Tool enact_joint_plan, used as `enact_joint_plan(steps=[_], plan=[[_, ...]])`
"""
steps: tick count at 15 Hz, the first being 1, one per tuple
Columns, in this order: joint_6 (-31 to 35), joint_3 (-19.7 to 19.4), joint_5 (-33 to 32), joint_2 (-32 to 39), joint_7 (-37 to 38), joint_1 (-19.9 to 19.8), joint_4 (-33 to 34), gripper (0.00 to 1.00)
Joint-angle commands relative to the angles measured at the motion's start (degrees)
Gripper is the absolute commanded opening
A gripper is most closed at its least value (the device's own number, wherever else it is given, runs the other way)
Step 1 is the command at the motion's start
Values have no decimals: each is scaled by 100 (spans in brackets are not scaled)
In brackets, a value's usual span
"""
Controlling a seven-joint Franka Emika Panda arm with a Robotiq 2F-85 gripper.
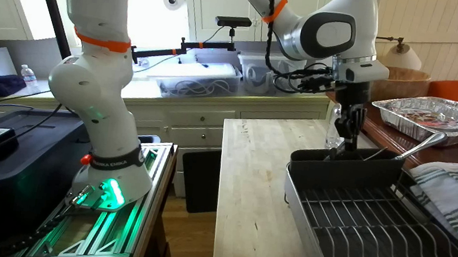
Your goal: Put the fork on the table
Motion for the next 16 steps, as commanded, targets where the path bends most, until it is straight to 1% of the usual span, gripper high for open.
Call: enact_joint_plan(steps=[1, 9, 12, 14, 16], plan=[[73, -27, -125, -57, 123, 65, -49, 2], [97, 72, -343, -721, 204, 88, -289, 2], [101, 166, -595, -1025, 278, 87, -425, 2], [24, 277, -651, -1217, 234, 73, -489, 2], [41, 383, -991, -1424, 356, 63, -560, 2]])
